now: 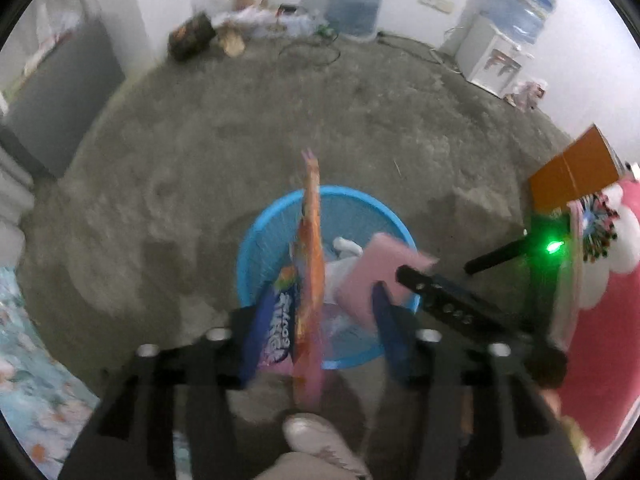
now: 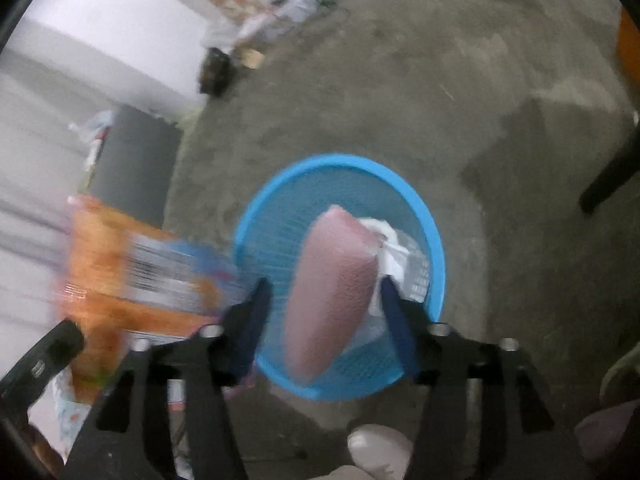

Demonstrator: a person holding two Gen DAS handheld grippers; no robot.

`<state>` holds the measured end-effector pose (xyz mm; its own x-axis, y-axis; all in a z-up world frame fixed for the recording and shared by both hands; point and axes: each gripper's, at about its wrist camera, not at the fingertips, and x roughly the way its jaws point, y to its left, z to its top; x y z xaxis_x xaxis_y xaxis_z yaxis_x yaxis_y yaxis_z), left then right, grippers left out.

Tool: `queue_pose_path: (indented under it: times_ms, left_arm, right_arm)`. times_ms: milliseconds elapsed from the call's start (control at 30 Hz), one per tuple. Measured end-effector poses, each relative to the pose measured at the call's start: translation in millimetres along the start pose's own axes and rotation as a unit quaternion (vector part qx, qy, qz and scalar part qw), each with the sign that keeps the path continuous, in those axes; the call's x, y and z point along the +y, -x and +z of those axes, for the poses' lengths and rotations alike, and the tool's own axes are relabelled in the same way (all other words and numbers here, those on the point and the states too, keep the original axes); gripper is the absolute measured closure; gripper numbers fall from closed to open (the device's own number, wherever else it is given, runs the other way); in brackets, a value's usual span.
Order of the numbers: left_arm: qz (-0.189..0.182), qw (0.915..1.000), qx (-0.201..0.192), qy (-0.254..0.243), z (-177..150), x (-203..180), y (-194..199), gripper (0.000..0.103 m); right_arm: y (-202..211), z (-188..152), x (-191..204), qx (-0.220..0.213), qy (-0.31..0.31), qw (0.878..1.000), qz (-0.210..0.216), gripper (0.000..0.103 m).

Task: Collect trash
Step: 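Carry both bags over the blue wastebasket and open both tools, then move both tools back to the trash pile on the bed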

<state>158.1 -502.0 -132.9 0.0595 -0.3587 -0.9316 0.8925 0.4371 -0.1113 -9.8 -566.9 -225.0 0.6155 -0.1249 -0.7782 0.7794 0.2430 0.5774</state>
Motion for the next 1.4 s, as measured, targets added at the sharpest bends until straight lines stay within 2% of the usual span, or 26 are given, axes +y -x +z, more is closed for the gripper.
queue_pose_path:
  times_ms: [133, 367, 533, 733, 867, 967, 1167, 1267, 1333, 1367, 1400]
  left_arm:
    - [0.0, 0.9997, -0.018, 0.016, 4, -1, 4, 0.043]
    - [0.003, 0.9989, -0.045, 0.016, 2, 1, 27, 0.04]
    - [-0.004, 0.9979, -0.061, 0.021, -7, 5, 56, 0.039]
    - [-0.029, 0.9952, -0.09, 0.027, -32, 17, 118, 0.032]
    - [-0.034, 0.9899, -0.128, 0.05, -60, 30, 173, 0.027]
    - [-0.037, 0.9825, -0.169, 0.07, -91, 41, 221, 0.02]
    - [-0.029, 0.9631, -0.239, 0.119, -169, 70, 302, 0.011]
    - [-0.012, 0.9487, -0.278, 0.151, -213, 90, 341, 0.008]
    - [0.019, 0.9326, -0.311, 0.182, -247, 107, 371, 0.007]
    - [0.03, 0.9272, -0.32, 0.192, -258, 113, 379, 0.006]
    - [0.05, 0.917, -0.334, 0.211, -277, 122, 393, 0.006]
  right_arm:
    - [-13, -2, -28, 0.018, -0.05, 0.999, -0.004, 0.046]
    - [6, -14, -48, 0.004, -0.069, 0.998, 0.01, 0.046]
    - [20, -17, -37, -0.009, -0.066, 0.997, 0.025, 0.046]
    - [47, -22, -14, -0.021, -0.038, 0.998, 0.048, 0.045]
    - [75, -30, 21, -0.039, 0.007, 0.997, 0.069, 0.034]
    - [97, -38, 49, -0.057, 0.046, 0.994, 0.084, 0.025]
    - [141, -73, 108, -0.076, 0.14, 0.98, 0.116, 0.02]
    - [161, -92, 132, -0.071, 0.187, 0.97, 0.139, 0.02]
    - [176, -105, 145, -0.066, 0.213, 0.961, 0.161, 0.02]
    - [183, -111, 151, -0.065, 0.226, 0.957, 0.171, 0.02]
    - [188, -116, 155, -0.063, 0.235, 0.953, 0.178, 0.02]
